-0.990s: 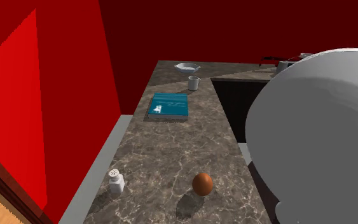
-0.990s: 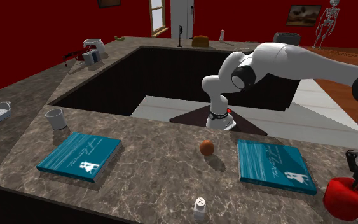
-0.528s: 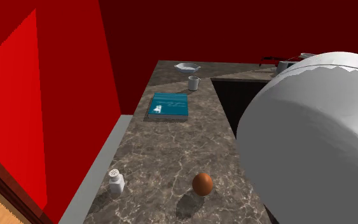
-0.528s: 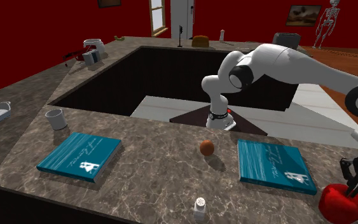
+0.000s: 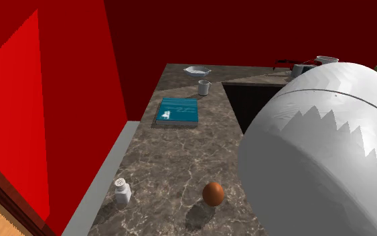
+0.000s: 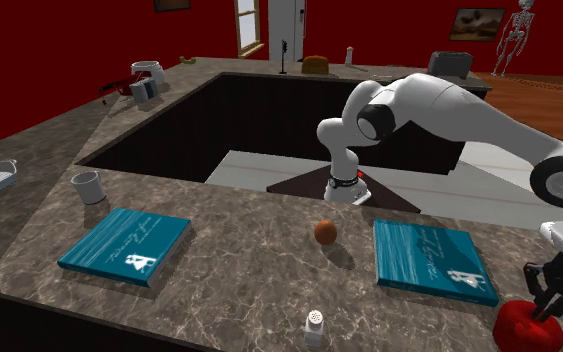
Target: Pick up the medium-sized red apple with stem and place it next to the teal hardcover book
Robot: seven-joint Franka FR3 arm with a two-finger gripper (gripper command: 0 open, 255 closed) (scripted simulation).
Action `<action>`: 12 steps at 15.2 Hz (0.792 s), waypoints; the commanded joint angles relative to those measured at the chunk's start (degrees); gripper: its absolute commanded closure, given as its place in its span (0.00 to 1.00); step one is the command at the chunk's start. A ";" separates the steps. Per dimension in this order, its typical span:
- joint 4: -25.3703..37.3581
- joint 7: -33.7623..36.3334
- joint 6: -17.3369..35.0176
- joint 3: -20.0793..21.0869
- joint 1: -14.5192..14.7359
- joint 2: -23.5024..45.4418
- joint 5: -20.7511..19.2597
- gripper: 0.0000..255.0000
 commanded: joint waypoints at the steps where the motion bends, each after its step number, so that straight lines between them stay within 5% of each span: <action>1: -0.18 0.05 0.26 -0.02 -0.06 0.04 -0.05 1.00; 7: -0.18 0.05 0.26 -0.02 -0.06 0.04 -0.05 1.00; 8: -0.18 0.05 0.26 -0.02 -0.06 0.04 -0.05 0.00; 12: -0.19 0.05 0.26 -0.02 -0.06 0.04 -0.05 0.00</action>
